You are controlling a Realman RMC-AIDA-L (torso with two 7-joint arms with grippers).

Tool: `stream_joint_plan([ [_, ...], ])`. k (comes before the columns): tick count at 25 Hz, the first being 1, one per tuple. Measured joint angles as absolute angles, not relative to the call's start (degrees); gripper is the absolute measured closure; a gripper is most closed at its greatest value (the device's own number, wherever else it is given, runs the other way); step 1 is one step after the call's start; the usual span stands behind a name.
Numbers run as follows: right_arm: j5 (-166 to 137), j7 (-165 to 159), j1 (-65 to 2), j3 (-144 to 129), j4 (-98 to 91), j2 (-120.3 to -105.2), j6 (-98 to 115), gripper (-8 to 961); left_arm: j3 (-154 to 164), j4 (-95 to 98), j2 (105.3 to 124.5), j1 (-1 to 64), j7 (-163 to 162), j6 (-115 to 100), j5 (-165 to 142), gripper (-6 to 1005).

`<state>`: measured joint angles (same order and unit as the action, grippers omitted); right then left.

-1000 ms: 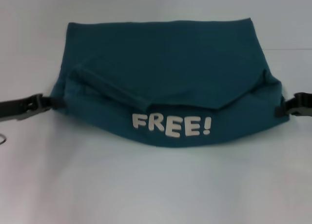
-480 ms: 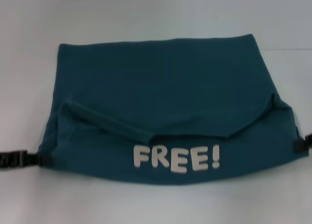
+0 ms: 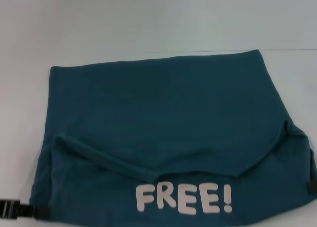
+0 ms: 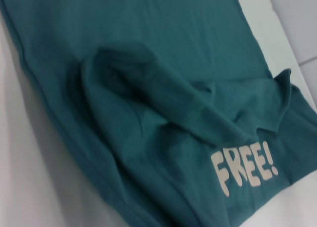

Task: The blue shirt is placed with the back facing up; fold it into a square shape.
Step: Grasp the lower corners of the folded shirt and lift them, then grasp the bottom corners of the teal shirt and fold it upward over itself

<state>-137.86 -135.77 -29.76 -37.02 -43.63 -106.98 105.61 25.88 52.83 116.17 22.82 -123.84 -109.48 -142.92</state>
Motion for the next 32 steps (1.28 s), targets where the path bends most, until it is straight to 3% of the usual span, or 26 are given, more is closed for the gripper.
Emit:
stream_joint_plan([
  [8,-141.8,-133.2,-28.9,-37.1,-43.3,-108.12,107.5,918,26.0,52.5,116.09,22.8,-121.7,-114.2,-146.7,997],
  [14,-140.5,-130.8,-29.1,-33.8,-43.2,-107.85,107.3,918,24.5,52.1,115.56,23.8,-119.5,-114.9,-145.6,996],
  [22,-137.2,-132.2,-31.7,-24.2,-42.2,-106.79,100.2,919,20.5,47.3,112.01,31.6,-124.5,-107.8,-145.0,996],
  [32,-132.1,-136.4,-33.4,-23.3,-41.6,-107.60,89.3,918,20.8,44.3,111.52,38.3,-131.1,-95.9,-145.0,997],
])
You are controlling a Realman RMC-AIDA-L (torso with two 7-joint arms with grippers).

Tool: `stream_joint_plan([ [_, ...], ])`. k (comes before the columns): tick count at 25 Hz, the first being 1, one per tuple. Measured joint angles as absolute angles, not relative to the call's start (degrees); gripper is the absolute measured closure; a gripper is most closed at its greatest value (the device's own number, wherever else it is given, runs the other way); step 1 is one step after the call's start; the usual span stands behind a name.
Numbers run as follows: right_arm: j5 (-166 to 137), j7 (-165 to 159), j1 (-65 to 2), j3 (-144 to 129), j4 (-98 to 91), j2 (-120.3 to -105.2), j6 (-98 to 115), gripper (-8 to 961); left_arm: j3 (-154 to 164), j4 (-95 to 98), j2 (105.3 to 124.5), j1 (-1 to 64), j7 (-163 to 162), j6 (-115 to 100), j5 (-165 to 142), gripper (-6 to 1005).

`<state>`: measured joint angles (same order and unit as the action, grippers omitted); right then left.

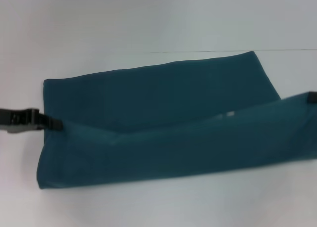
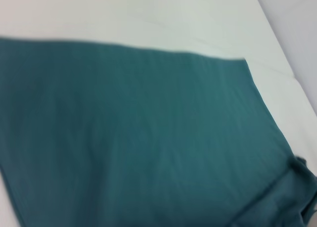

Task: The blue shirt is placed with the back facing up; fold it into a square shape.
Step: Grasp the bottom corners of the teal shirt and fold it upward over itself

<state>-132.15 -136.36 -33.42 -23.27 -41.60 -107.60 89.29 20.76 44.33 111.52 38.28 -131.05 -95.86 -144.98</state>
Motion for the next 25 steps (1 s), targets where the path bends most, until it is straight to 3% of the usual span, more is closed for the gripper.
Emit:
stream_joint_plan([
  [11,-127.6,-137.1,-36.5,-24.4,-41.5,-108.91,77.4,918,20.9,45.0,110.82,41.3,-135.1,-88.5,-143.5,996],
  [25,-129.0,-138.9,-44.7,-41.8,-36.3,-113.54,46.4,919,29.2,44.3,113.35,42.8,-139.4,-69.5,-143.6,997],
])
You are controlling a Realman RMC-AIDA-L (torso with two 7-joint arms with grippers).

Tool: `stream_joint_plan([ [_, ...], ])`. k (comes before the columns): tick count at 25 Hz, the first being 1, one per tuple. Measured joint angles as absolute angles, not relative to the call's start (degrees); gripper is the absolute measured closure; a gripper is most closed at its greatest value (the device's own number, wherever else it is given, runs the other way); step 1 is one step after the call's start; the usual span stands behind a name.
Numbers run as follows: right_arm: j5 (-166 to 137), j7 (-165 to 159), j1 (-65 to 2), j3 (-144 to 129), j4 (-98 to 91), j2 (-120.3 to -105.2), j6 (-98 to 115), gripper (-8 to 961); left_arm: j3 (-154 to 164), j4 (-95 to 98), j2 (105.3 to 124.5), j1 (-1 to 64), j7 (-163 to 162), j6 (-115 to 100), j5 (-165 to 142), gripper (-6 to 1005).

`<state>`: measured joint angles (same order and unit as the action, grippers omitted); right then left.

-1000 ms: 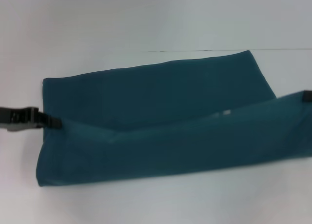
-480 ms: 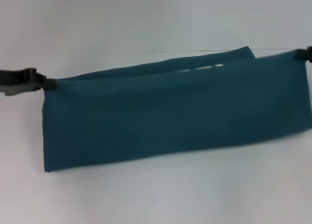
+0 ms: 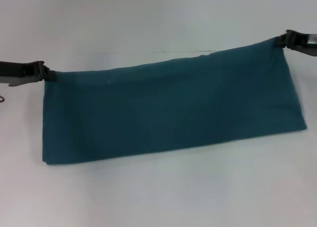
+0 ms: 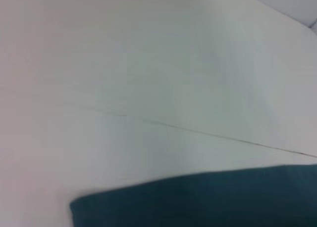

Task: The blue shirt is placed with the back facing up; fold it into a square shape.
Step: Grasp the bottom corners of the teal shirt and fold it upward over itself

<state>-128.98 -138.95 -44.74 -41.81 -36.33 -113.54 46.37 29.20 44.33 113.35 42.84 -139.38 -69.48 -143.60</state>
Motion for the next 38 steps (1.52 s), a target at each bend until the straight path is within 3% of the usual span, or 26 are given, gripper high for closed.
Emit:
stream_joint_plan([
  [3,-131.6,-139.8,-47.5,-46.7,-33.0,-115.00,37.8,919,30.6,44.2,114.14,43.1,-139.9,-65.8,-143.8,997],
  [9,-133.3,-139.8,-49.7,-48.0,-30.6,-115.82,32.3,919,35.2,43.3,115.53,43.4,-140.8,-58.8,-144.0,996],
  [19,-133.3,-139.9,-50.4,-47.8,-30.0,-115.44,31.1,918,36.2,42.9,115.79,43.5,-141.7,-55.4,-143.9,997],
  [34,-133.8,-139.9,-50.3,-48.0,-27.9,-114.93,30.5,918,35.8,41.4,117.64,43.9,-140.0,-49.0,-143.5,997],
  [38,-133.9,-139.9,-50.1,-47.9,-27.1,-113.92,30.0,906,35.5,41.4,117.85,43.8,-141.5,-47.1,-143.5,972],
])
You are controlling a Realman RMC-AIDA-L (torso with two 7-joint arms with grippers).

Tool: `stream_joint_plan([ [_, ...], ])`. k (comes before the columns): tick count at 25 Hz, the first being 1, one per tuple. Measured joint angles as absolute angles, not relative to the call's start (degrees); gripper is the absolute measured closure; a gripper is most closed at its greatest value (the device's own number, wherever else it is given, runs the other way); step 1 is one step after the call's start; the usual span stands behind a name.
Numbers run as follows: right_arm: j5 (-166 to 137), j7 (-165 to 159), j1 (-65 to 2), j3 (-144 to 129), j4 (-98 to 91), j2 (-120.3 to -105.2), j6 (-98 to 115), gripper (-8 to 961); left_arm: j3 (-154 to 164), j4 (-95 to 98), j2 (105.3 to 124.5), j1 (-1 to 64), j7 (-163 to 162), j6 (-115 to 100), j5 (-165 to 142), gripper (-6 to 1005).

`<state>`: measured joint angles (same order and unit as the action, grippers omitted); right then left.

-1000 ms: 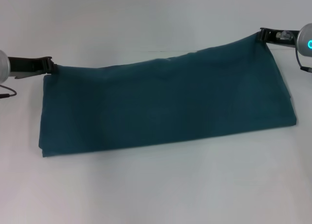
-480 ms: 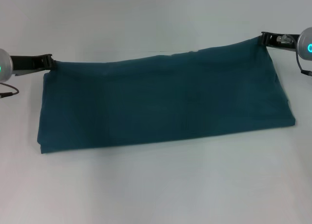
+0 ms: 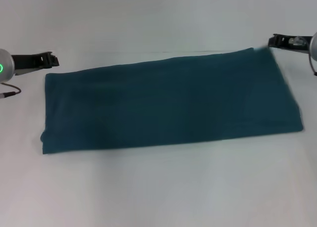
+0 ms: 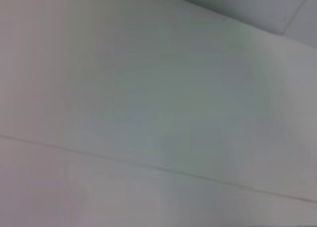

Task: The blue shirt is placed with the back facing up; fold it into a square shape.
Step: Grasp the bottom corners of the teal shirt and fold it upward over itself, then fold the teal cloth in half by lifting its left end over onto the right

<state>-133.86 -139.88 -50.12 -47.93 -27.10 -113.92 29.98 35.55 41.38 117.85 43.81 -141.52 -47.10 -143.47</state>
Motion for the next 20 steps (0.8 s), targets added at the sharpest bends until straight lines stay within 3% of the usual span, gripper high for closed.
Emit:
stream_joint_plan([
  [2,-133.9,-139.9,-50.0,-47.9,-26.6,-113.22,29.2,882,35.5,41.4,117.92,43.7,-142.1,-46.6,-143.5,960],
  [4,-133.9,-139.9,-49.9,-47.8,-26.5,-112.27,28.7,858,35.4,41.3,117.89,43.7,-143.2,-46.2,-143.4,887],
  [10,-133.6,-142.4,-49.5,-46.7,-26.2,-108.34,32.2,631,35.4,41.8,118.00,42.7,-145.5,-45.5,-142.8,649],
  [12,-131.1,-142.6,-47.7,-43.1,-28.4,-107.42,39.3,509,35.4,42.2,118.01,42.0,-145.5,-45.8,-141.6,558],
  [14,-126.4,-139.7,-45.0,-40.0,-31.1,-107.76,46.1,386,35.5,44.1,118.08,39.7,-144.9,-47.8,-136.6,463],
  [18,-116.5,-135.2,-39.4,-37.1,-34.8,-108.84,55.2,322,35.5,45.5,117.99,36.8,-143.2,-51.8,-129.2,267],
  [20,-110.5,-133.4,-36.0,-36.4,-35.5,-109.17,60.2,290,35.4,45.8,117.76,34.7,-141.9,-55.1,-123.7,238],
])
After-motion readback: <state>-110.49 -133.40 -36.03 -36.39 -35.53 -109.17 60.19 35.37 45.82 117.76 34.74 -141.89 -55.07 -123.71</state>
